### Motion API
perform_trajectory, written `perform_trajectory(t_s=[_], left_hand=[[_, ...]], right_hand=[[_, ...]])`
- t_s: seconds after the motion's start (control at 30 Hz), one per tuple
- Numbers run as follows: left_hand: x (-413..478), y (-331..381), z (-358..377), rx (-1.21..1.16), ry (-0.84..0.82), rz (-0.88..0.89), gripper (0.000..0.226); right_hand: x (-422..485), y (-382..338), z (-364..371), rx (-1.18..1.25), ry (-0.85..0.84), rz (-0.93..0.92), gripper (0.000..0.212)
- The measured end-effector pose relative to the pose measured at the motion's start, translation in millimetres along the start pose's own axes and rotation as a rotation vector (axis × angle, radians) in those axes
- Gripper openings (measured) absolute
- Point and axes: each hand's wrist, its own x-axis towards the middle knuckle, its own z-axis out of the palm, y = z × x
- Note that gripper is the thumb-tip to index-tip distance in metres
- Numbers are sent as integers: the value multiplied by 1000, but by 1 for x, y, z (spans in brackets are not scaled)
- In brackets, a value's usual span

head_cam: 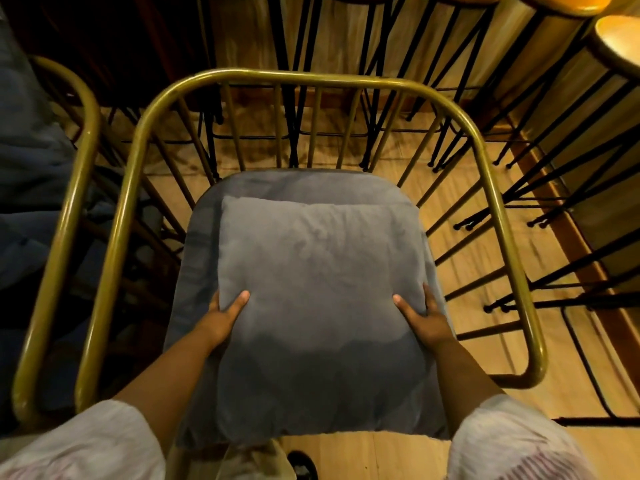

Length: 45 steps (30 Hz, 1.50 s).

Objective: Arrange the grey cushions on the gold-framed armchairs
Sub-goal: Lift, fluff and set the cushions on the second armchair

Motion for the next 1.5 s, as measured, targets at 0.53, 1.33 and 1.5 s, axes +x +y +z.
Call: perform_trajectory(t_s=[0.53,1.33,1.5], left_hand=[[-160,16,-92,240,20,137,50],[-113,-118,-619,-630,772,231,63],[-68,-134,-658,-707,636,177,87]], right_hand=[[-95,-136,62,-224,-241,-269,52],[-129,-453,518,-153,-560,-566,110],[-141,-490,540,-44,-548,-426,125]])
